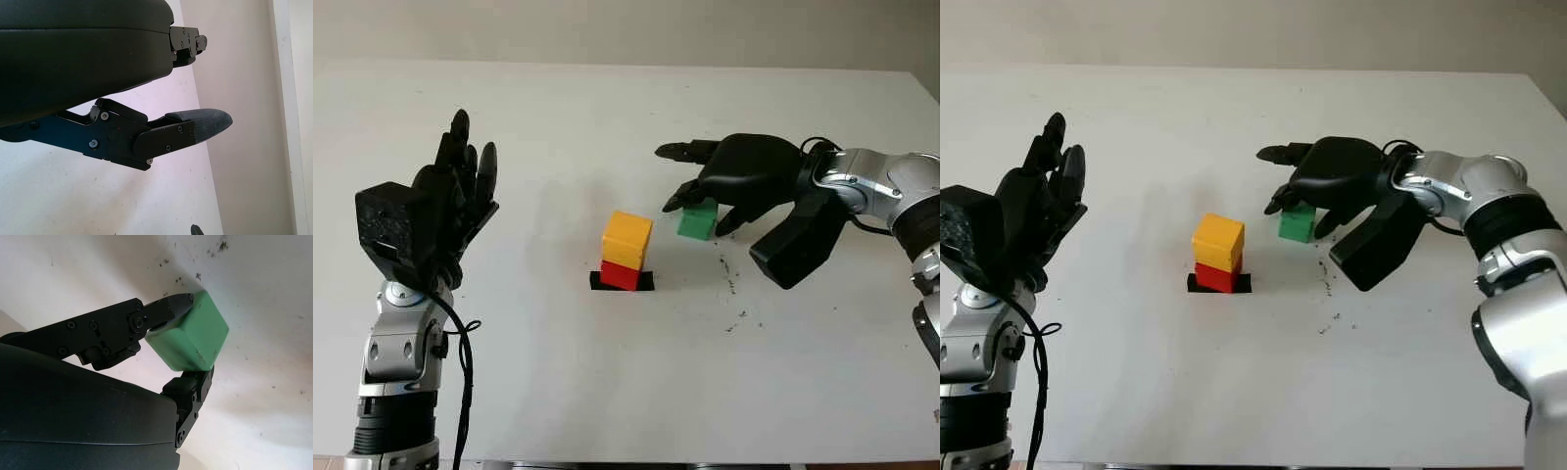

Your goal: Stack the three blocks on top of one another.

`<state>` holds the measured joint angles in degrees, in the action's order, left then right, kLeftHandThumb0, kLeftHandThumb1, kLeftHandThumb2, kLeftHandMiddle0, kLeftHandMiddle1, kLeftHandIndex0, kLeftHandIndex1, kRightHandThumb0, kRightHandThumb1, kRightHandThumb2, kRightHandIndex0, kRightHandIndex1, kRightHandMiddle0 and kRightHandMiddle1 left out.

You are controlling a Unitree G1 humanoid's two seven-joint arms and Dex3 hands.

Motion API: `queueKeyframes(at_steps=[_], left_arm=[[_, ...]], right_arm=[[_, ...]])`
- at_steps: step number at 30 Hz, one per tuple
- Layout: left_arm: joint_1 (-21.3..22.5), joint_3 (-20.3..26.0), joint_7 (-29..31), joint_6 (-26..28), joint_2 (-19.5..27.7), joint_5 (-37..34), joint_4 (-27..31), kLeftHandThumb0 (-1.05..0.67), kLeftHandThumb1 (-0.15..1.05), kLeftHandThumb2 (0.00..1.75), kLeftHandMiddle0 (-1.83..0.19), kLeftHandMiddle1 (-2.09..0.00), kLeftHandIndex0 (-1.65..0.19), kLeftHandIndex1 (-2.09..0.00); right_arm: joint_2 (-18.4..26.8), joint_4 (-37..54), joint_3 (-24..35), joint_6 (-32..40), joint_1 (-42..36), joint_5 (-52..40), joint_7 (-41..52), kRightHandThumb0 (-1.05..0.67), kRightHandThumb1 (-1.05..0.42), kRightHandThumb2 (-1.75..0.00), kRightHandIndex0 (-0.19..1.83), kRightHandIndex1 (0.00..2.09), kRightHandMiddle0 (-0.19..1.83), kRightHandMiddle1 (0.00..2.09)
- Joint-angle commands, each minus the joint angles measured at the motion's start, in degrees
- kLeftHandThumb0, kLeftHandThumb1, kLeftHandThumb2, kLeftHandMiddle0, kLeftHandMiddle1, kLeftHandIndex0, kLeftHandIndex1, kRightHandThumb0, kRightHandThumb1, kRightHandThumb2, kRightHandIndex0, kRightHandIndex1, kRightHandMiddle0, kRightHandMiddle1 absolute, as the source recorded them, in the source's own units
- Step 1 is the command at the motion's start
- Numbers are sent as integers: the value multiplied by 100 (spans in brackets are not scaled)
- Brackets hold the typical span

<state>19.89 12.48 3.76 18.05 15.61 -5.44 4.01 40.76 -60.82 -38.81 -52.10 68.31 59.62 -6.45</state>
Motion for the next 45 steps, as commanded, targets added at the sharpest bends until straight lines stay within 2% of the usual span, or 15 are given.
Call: queueKeyframes(at_steps=[1, 8, 9, 12, 16, 26, 40, 43, 45], left_arm=[[-73, 31, -4, 6, 8, -20, 95, -60, 105, 62, 9, -5, 8, -6], [-100, 5, -2, 38, 21, 9, 145, -58, 105, 64, 10, -5, 9, -5], [-102, 4, -7, 48, 18, 13, 154, -59, 105, 64, 10, -5, 9, -5], [-94, 13, -19, 78, 2, 2, 172, -59, 105, 63, 10, -5, 8, -5], [-87, 36, 3, 54, -4, -37, 141, -60, 105, 63, 11, -5, 9, -5], [-105, 20, -24, 87, -2, -21, 187, -59, 105, 62, 9, -6, 8, -6], [-103, 2, 0, 65, -21, -53, 161, -62, 105, 60, 10, -5, 9, -5], [-89, -5, -20, 87, -37, -48, 154, -61, 105, 59, 10, -5, 9, -5], [-79, -17, -32, 98, -44, -38, 147, -61, 105, 59, 10, -6, 9, -5]], right_arm=[[84, -25, -87, 3, 136, 109, -208, -34, -94, -6, 8, 9, 64, 27], [67, -116, -249, 49, 212, 332, -536, -37, -93, -5, 10, 8, 72, 33], [66, -123, -271, 53, 218, 363, -592, -39, -94, -5, 12, 7, 74, 45], [67, -134, -320, 55, 229, 439, -776, -40, -96, -5, 17, 6, 57, 92], [62, -162, -399, 106, 277, 555, -941, -39, -96, -5, 21, 7, 52, 107], [-24, -375, -376, 177, 400, 401, -709, -42, -94, -5, 23, 6, 50, 111], [-164, -357, 706, 450, 529, -1472, 1332, -38, -92, -6, 26, 5, 55, 99], [-214, -202, 902, 520, 643, -1779, 1763, -38, -92, -5, 27, 6, 57, 102], [-234, -115, 1010, 528, 697, -1950, 2016, -40, -93, -5, 27, 6, 51, 115]])
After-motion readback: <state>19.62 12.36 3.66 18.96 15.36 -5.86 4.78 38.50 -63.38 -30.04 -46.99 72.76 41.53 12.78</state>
